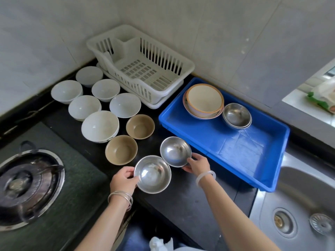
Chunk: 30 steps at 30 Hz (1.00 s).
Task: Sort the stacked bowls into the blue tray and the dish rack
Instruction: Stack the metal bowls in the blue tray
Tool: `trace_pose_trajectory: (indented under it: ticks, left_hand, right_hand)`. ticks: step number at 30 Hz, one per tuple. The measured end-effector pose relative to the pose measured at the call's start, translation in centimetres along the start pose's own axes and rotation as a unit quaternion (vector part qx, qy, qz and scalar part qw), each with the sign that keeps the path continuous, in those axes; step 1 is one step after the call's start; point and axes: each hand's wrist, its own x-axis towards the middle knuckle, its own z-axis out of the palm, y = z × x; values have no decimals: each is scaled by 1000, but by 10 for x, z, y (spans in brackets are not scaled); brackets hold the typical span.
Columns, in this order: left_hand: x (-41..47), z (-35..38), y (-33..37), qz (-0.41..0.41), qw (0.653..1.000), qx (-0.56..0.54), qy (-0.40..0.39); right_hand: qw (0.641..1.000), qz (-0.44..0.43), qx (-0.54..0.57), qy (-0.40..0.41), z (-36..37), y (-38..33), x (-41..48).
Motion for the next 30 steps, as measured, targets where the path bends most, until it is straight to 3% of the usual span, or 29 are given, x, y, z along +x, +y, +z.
trace_pose_trajectory:
  ticks: [6, 16, 30]
  left_hand:
    - [1, 3, 18, 24, 999, 7, -34]
    - [9, 35, 47, 27, 994, -37, -96]
    - [16, 83, 47, 47, 991, 63, -106]
  right_hand:
    - [999, 12, 31, 2, -26, 6, 1]
    - [1000, -11, -17, -1, -41, 13, -12]
    - [999, 6, -12, -51, -44, 20, -27]
